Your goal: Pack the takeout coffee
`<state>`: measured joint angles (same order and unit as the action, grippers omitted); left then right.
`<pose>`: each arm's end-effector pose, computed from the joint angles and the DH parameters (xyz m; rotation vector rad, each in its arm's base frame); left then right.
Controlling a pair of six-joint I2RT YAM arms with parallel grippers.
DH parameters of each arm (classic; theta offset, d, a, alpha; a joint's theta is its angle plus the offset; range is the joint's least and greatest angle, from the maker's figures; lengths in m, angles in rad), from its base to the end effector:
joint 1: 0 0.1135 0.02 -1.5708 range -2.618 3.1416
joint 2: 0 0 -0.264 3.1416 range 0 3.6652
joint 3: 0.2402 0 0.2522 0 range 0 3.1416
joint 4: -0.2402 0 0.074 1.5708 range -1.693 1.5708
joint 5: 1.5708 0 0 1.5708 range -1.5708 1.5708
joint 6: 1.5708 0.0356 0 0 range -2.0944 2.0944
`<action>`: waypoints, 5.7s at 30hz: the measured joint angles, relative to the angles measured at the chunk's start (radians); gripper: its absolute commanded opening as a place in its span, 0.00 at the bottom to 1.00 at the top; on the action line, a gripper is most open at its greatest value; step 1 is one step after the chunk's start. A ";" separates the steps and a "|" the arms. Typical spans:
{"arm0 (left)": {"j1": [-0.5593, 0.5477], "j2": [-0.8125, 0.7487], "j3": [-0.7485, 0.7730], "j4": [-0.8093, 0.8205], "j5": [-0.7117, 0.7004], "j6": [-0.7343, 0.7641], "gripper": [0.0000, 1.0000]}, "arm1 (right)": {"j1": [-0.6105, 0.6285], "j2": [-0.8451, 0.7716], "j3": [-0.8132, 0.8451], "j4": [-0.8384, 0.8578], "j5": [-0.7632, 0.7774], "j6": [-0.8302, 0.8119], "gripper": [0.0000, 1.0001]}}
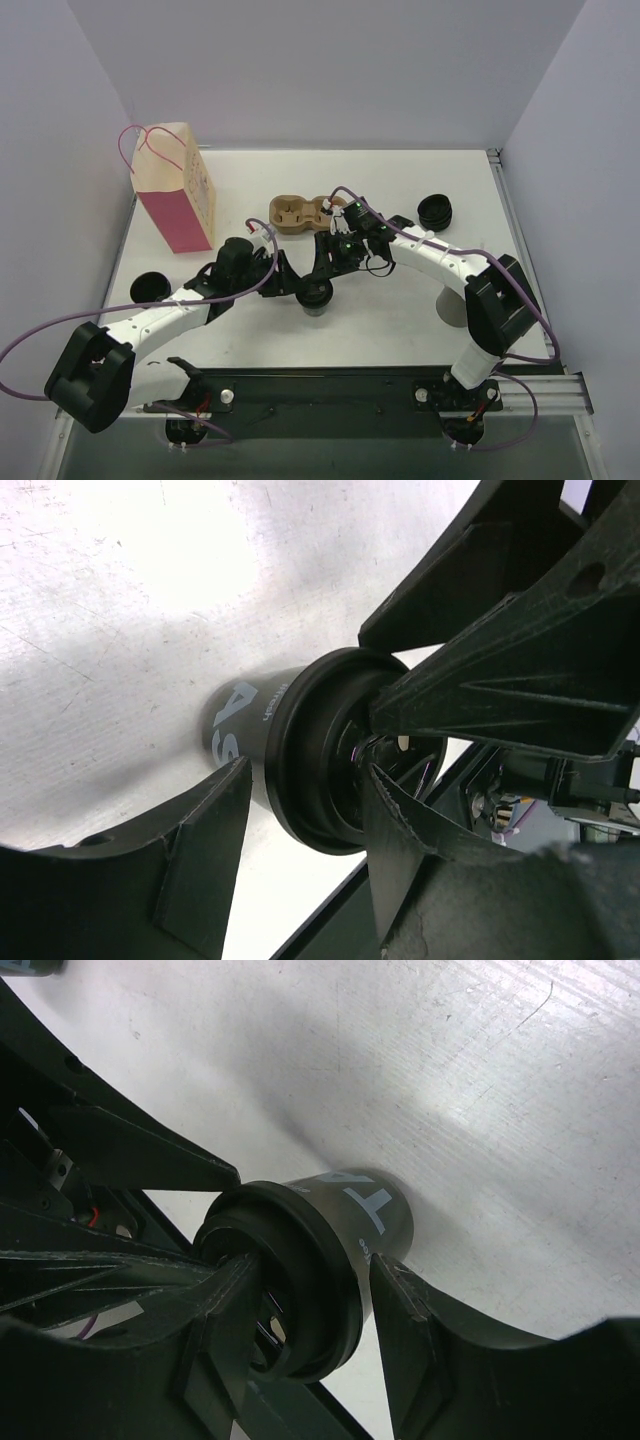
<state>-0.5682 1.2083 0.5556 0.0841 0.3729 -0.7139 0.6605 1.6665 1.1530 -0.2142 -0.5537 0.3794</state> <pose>0.2018 -0.1442 0.2015 0.0699 2.3208 -1.1057 0.2775 0.2393 0.2389 -0.6471 2.3632 1.1409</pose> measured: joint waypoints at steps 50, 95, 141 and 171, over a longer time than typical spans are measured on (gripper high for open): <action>-0.125 0.077 -0.008 0.136 -0.124 -0.042 0.54 | -0.081 -0.211 -0.131 -0.056 0.035 0.039 0.54; -0.186 0.116 -0.039 0.261 -0.250 -0.118 0.47 | -0.166 -0.332 -0.550 0.450 -0.098 0.246 0.21; -0.345 0.028 -0.124 0.283 -0.469 -0.307 0.44 | -0.097 -0.698 -0.626 0.209 0.029 0.434 0.37; -0.383 0.020 -0.120 0.253 -0.564 -0.356 0.44 | 0.002 -0.638 -0.712 0.395 0.092 0.610 0.27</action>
<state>-0.9512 1.2285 0.4358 0.3370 -0.1913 -1.0695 0.6621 1.0283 0.4412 0.1806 -0.4614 0.9890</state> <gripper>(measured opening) 0.467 0.298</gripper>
